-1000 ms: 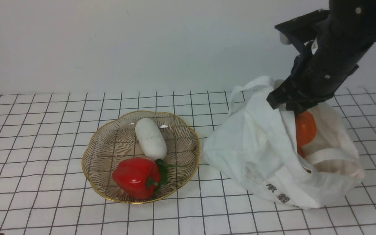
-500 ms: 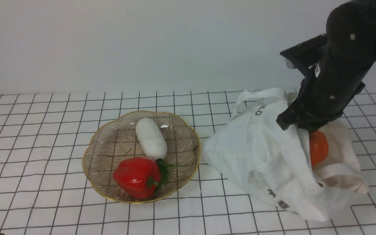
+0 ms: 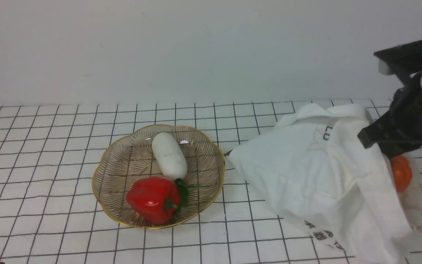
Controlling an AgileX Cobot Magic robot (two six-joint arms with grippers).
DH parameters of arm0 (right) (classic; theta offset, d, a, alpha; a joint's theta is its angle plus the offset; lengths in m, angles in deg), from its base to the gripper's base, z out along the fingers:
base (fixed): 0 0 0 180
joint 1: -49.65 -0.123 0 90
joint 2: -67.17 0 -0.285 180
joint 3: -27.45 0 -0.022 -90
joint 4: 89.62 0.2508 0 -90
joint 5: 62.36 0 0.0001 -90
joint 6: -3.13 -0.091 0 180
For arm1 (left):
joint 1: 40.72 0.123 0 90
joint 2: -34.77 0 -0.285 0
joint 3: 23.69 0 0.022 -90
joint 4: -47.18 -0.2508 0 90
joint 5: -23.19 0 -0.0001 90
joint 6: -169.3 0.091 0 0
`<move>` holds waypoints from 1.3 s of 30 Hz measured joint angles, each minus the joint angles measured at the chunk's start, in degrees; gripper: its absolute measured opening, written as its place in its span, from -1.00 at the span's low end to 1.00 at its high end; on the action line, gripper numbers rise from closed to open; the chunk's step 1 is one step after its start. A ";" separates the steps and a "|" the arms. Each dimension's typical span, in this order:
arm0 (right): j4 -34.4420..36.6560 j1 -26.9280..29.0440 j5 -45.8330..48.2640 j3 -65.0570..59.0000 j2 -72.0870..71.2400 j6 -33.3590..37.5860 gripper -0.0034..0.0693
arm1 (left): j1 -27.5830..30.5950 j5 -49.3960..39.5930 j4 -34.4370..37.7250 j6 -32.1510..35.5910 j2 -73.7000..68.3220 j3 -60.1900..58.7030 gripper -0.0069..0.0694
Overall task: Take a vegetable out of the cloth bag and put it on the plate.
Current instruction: Use the right arm to grab a pumpkin from the bag
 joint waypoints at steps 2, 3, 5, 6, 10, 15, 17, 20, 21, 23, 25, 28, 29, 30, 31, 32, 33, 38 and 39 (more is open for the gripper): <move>0.01 0.00 0.46 0.00 -1.40 0.00 -0.80 | 0.00 0.00 0.00 0.00 0.00 0.00 -0.84; 0.08 0.00 0.52 0.00 -1.48 0.00 -0.80 | 0.00 0.00 0.00 0.00 0.00 0.00 -0.84; 1.14 0.00 0.67 -0.11 -1.75 0.00 -0.80 | 0.00 0.00 0.00 0.00 0.00 0.00 -0.84; 1.75 0.00 0.67 -0.18 -1.44 0.00 -0.80 | 0.00 0.00 0.00 0.00 0.00 0.00 -0.84; 3.76 0.00 0.67 -0.18 1.33 0.00 -0.80 | 0.00 0.00 0.00 0.00 0.00 0.00 -0.84; 5.36 0.00 0.57 -0.18 5.75 0.00 -0.70 | 0.00 0.00 0.00 0.00 0.00 0.00 -0.84; 5.83 0.00 0.43 -0.18 7.37 0.00 -0.57 | 0.00 0.00 0.00 0.00 0.00 0.00 -0.84; 5.96 0.00 0.35 -0.18 8.07 0.00 -0.45 | 0.00 0.00 0.00 0.00 0.00 0.00 -0.84; 5.96 0.00 0.21 -0.18 8.39 0.00 -0.33 | 0.00 0.00 0.00 0.00 0.00 0.00 -0.84; 5.78 0.00 0.21 -0.18 8.53 0.00 -0.24 | 0.00 0.00 0.00 0.00 0.00 0.00 -0.84; 5.32 0.00 0.15 -0.18 8.65 0.00 -0.12 | 0.00 0.00 0.00 0.00 0.00 0.00 -0.84; 4.55 0.00 0.15 -0.18 8.65 -0.34 -0.02 | 0.00 0.00 0.00 0.00 0.00 0.00 -0.84; 4.47 0.00 0.15 -0.18 8.65 -0.81 -0.01 | 0.00 0.00 0.00 0.00 0.00 0.00 -0.84; 4.47 0.00 0.15 -0.18 8.65 -1.10 0.00 | 0.00 0.00 0.00 0.00 0.00 0.00 -0.84; 4.53 0.00 0.15 -0.22 8.58 -1.91 0.01 | 0.00 0.00 0.00 0.00 0.00 0.00 -0.84; 4.71 0.00 -0.08 -0.68 8.41 -1.91 0.01 | 0.00 0.00 0.00 0.00 0.00 0.00 -0.84; 4.78 0.00 -0.48 -1.56 7.84 -1.91 0.02 | 0.00 0.00 0.00 0.00 0.00 0.00 -0.84; 4.30 0.00 -0.25 -7.56 4.67 -3.12 0.05 | 0.00 0.00 0.00 0.00 0.00 0.00 -0.84; 4.30 0.00 -0.09 -8.05 4.49 -3.26 0.09 | 0.00 0.00 0.00 0.00 0.00 0.00 -0.84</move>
